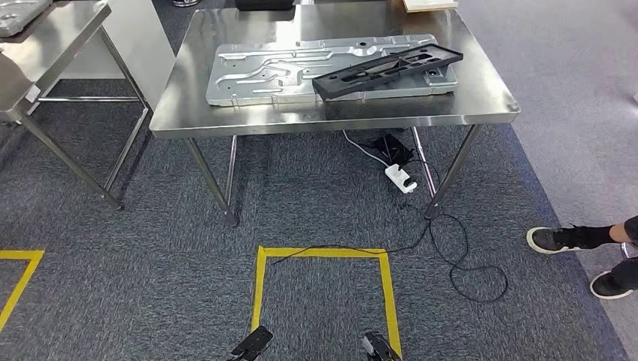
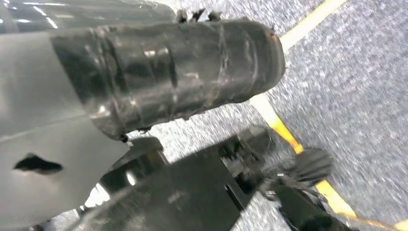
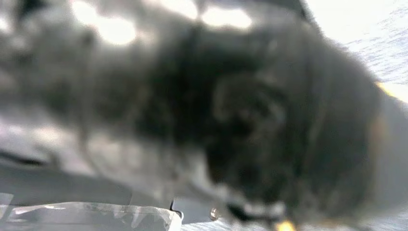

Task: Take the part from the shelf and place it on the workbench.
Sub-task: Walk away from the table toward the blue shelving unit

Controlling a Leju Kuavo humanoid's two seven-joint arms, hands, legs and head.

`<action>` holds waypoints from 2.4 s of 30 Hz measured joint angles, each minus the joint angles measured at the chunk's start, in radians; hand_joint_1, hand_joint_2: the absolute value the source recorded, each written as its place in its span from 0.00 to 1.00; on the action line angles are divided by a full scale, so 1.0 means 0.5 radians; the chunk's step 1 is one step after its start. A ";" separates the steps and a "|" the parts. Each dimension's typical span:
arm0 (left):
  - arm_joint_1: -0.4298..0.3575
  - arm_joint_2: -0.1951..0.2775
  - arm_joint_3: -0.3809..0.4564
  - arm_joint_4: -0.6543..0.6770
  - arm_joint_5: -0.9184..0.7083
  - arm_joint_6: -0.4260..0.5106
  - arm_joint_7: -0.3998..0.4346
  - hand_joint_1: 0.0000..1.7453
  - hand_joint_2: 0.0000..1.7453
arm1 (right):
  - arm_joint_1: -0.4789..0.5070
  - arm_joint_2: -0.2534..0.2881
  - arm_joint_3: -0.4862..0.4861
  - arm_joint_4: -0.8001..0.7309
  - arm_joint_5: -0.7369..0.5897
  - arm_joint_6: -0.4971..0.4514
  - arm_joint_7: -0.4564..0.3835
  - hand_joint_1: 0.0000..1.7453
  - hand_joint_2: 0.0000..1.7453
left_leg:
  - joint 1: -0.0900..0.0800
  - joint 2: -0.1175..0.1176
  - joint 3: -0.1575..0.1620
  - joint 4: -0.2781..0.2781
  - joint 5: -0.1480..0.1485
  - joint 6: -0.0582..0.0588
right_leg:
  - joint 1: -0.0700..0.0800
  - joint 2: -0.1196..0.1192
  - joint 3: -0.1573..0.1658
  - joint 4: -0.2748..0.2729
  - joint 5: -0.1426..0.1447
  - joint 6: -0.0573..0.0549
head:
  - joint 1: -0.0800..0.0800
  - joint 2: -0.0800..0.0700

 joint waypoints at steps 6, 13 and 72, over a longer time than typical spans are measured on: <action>0.002 -0.014 0.000 0.000 0.067 -0.025 -0.027 0.00 0.00 | -0.021 0.008 0.053 0.103 -0.009 -0.003 -0.003 0.00 0.00 | 0.016 0.010 -0.242 0.098 0.120 -0.025 | -0.048 0.003 0.098 0.345 -0.083 0.064 | 0.007 0.000; 0.020 -0.013 0.000 0.000 0.114 -0.033 -0.031 0.00 0.00 | -0.044 0.038 0.109 0.167 0.010 0.000 0.013 0.00 0.00 | 0.039 0.007 -0.394 0.239 0.151 -0.111 | -0.038 0.002 0.369 -0.119 -0.148 -0.016 | 0.018 0.000; 0.112 0.038 -0.035 0.006 0.255 0.016 -0.012 0.00 0.00 | -0.054 -0.020 0.545 0.303 0.172 0.088 -0.139 0.00 0.00 | 0.042 -0.252 -0.229 0.193 0.024 -0.087 | -0.034 0.152 0.258 -0.090 -0.084 -0.004 | 0.017 0.000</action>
